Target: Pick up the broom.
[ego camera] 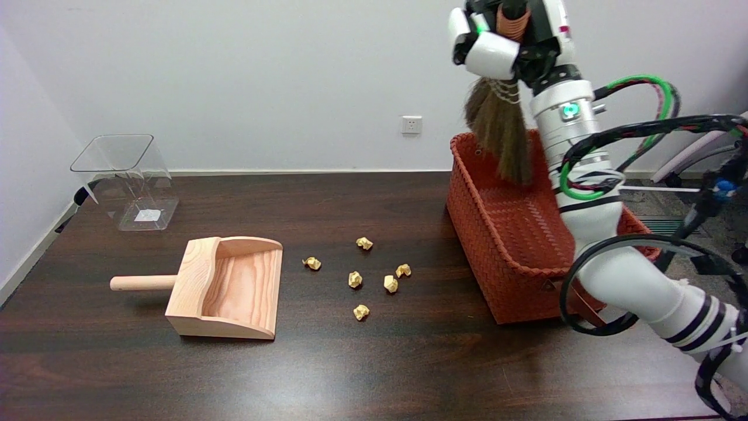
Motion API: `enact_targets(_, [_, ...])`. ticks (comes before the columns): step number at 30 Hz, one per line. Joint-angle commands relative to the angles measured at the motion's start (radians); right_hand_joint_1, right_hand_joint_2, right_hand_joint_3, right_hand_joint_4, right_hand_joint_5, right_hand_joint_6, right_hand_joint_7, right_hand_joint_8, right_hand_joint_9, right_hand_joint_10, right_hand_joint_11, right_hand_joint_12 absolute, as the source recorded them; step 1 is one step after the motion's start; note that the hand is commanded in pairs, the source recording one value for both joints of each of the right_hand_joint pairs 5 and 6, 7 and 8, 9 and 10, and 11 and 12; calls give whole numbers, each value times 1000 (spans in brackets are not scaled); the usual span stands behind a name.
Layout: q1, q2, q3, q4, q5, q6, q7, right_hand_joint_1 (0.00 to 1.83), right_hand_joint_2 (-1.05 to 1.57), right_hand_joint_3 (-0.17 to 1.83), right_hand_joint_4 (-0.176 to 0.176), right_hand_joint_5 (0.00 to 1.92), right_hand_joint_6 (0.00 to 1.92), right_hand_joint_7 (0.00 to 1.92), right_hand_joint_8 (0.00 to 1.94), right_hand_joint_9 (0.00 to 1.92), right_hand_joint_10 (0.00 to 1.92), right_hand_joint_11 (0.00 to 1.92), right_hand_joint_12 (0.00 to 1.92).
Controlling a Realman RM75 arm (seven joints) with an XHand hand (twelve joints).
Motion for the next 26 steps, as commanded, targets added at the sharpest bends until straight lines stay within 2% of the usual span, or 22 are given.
enact_targets(1, [81,-165,-226,5,27,-10,-190,1190,977,1196,0,1920,1920,1920,1920,1920,1920,1920,1920])
enact_targets(11, [48,-293,-255,68,28,-56,-264,1192,966,1196,0,1920,1920,1920,1920,1920,1920,1920,1920])
enact_targets(26, [78,-408,-278,238,27,-88,-261,1201,955,1172,0,1920,1920,1920,1920,1920,1920,1920,1920])
